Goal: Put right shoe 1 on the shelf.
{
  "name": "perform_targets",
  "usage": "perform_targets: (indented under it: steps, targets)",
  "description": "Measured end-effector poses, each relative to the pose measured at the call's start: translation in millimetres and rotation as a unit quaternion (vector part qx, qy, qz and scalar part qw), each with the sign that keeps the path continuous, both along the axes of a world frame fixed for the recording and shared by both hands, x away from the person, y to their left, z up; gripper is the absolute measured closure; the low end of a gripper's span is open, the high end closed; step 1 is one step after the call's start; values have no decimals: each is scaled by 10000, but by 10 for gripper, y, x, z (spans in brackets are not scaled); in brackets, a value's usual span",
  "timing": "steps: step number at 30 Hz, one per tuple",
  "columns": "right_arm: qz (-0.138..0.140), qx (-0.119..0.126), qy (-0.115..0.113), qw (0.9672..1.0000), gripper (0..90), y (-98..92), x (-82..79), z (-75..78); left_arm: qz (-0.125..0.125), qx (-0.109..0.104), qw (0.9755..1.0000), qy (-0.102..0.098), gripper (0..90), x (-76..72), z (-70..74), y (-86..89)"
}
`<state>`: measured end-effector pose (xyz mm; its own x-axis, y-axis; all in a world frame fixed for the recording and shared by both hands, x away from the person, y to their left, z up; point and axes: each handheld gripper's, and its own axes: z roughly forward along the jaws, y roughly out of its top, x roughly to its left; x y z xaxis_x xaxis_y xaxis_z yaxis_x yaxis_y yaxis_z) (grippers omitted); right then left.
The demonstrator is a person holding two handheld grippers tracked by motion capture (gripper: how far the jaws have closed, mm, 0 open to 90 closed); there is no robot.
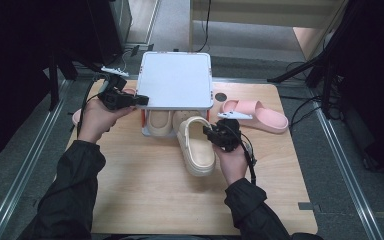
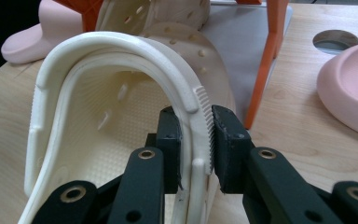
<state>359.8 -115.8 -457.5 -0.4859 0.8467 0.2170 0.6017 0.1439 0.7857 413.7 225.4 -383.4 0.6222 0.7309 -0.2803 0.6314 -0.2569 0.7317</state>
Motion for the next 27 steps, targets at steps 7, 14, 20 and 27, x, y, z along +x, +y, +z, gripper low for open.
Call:
perform_targets:
  steps: [7,14,20,27]
  targets:
    - [-154,-295,100,9994,745,142,127,-133,-18,11,10000,-14,834,-1,0,0]
    - [-79,-246,113,9996,691,237,127,-205,-32,18,10000,-19,833,-2,-1,3]
    - [148,31,137,9998,634,207,89,-178,-32,6,10000,-11,831,-2,-2,4]
    - [440,-104,58,9990,537,190,-10,-73,-38,41,10000,-17,826,-8,2,-2]
